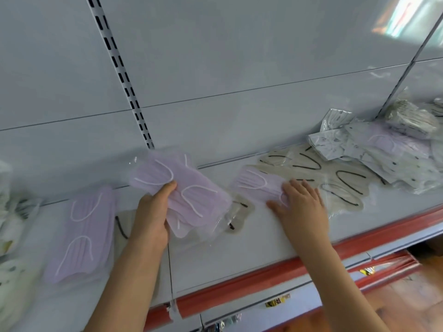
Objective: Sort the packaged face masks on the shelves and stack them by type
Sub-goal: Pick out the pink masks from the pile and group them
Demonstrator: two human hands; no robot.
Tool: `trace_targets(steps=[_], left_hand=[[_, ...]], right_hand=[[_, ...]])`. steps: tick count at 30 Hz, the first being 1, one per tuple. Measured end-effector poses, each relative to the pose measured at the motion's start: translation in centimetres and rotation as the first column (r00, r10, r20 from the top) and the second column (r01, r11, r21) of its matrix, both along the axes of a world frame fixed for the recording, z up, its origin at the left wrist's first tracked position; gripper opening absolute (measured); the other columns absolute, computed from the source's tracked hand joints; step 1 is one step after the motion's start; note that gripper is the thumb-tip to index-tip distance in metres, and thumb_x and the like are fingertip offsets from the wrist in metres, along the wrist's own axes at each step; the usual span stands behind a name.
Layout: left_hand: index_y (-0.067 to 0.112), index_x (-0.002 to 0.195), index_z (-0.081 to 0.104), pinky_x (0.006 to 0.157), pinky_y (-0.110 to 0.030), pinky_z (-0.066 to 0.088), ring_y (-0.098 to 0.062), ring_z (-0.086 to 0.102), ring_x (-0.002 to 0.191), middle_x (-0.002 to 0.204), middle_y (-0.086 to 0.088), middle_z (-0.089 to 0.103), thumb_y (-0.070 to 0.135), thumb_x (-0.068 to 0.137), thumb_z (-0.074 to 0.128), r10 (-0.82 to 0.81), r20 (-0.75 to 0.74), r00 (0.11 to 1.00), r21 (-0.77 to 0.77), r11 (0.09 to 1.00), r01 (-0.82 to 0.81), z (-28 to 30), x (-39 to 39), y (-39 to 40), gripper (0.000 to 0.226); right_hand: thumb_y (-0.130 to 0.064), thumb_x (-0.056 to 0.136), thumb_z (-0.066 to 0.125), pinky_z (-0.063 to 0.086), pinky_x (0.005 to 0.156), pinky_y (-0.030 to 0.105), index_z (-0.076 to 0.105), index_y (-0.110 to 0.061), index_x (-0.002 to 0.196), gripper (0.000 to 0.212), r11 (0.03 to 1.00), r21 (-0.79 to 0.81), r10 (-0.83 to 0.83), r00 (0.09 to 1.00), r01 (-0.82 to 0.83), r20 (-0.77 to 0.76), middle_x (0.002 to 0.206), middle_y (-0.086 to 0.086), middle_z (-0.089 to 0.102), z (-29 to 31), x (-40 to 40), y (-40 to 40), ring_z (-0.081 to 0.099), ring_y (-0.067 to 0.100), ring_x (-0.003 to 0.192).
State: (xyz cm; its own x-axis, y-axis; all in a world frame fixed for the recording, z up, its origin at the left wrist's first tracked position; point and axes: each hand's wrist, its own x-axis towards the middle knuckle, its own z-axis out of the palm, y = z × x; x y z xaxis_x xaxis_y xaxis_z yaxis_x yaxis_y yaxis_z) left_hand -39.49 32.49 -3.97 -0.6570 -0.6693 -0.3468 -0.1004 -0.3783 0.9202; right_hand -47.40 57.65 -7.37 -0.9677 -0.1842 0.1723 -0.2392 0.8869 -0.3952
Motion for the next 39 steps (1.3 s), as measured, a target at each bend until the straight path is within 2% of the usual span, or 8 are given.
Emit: trace_targets(steps=[6,10,20,24,27,29,32,39], left_hand=[[0.009,0.109,0.07,0.085,-0.036,0.055,-0.027,0.07,0.094,0.109,-0.013,0.074,0.015,0.095,0.067,-0.043,0.002,0.999,-0.062,0.997,0.043,0.3,0.0,0.6,0.016],[0.024,0.105,0.07,0.09,-0.037,0.053,-0.016,0.073,0.094,0.102,-0.001,0.079,0.04,0.1,0.059,-0.207,0.005,0.978,-0.153,0.967,0.205,1.7,1.3,3.5,0.02],[0.031,0.111,0.069,0.082,-0.03,0.06,-0.013,0.075,0.097,0.102,0.005,0.079,0.055,0.071,0.081,-0.38,0.048,0.924,-0.394,0.842,0.367,4.2,6.8,-0.2,0.048],[0.012,0.116,0.072,0.079,-0.035,0.057,-0.019,0.075,0.091,0.106,-0.007,0.077,0.017,0.087,0.075,0.075,-0.093,0.993,-0.247,0.964,-0.096,2.6,8.3,-4.1,0.03],[0.01,0.105,0.074,0.086,-0.04,0.06,-0.016,0.073,0.082,0.101,-0.004,0.075,0.01,0.082,0.072,0.47,-0.145,0.871,-0.12,0.865,-0.487,2.9,9.7,-8.2,0.024],[0.007,0.114,0.073,0.09,-0.039,0.06,-0.016,0.074,0.091,0.107,-0.003,0.076,0.013,0.077,0.073,0.568,-0.198,0.799,-0.087,0.802,-0.591,3.3,10.7,-9.6,0.038],[0.009,0.112,0.073,0.087,-0.034,0.061,-0.014,0.073,0.089,0.1,0.001,0.074,0.017,0.076,0.073,0.535,-0.246,0.808,-0.086,0.818,-0.568,3.6,10.9,-9.7,0.037],[0.018,0.105,0.072,0.088,-0.037,0.058,-0.02,0.072,0.092,0.102,-0.003,0.074,0.014,0.089,0.068,0.157,-0.214,0.964,-0.033,0.985,-0.167,2.5,6.6,-3.3,0.017]], right_hand=[[-0.026,0.094,0.065,0.049,0.081,0.03,0.073,-0.013,0.086,0.017,0.951,-0.274,-0.205,0.956,0.144,-0.211,0.083,0.002,0.069,1.6,0.6,0.0,0.064,0.028,0.084],[-0.038,0.101,0.051,0.029,0.047,0.018,0.072,-0.019,0.087,0.032,0.941,-0.339,-0.109,0.952,0.006,-0.287,0.081,-0.007,0.069,4.3,4.0,-3.1,0.053,0.016,0.064],[-0.041,0.105,0.031,0.034,0.112,0.03,0.052,-0.015,0.14,0.048,0.573,-0.249,0.787,0.609,-0.781,-0.099,0.155,-0.002,0.041,3.1,7.4,-11.3,0.038,0.016,0.136],[-0.031,0.105,0.035,0.036,0.113,0.029,0.056,-0.014,0.139,0.044,0.601,-0.496,0.668,0.735,-0.627,-0.12,0.149,-0.003,0.049,3.0,8.0,-13.1,0.045,0.013,0.135],[-0.044,0.102,0.022,0.032,0.115,0.048,0.044,-0.025,0.146,0.052,0.795,-0.145,0.585,0.808,-0.589,-0.074,0.156,0.002,0.037,2.1,9.0,-13.1,0.034,0.026,0.14],[-0.058,0.1,0.019,0.009,0.121,0.057,0.021,-0.039,0.154,0.058,0.709,0.085,0.689,0.713,-0.701,0.133,0.166,0.005,0.003,1.3,9.9,-13.2,0.005,0.033,0.151],[-0.069,0.095,0.026,-0.01,0.119,0.06,0.013,-0.043,0.155,0.066,0.614,0.163,0.72,0.632,-0.772,0.285,0.166,0.003,-0.013,0.7,10.5,-13.1,-0.016,0.033,0.151],[-0.061,0.095,0.046,0.007,0.123,0.048,0.035,-0.033,0.149,0.062,0.827,0.132,0.513,0.83,-0.546,0.221,0.166,0.006,0.011,0.9,5.1,-9.1,0.008,0.025,0.152]])
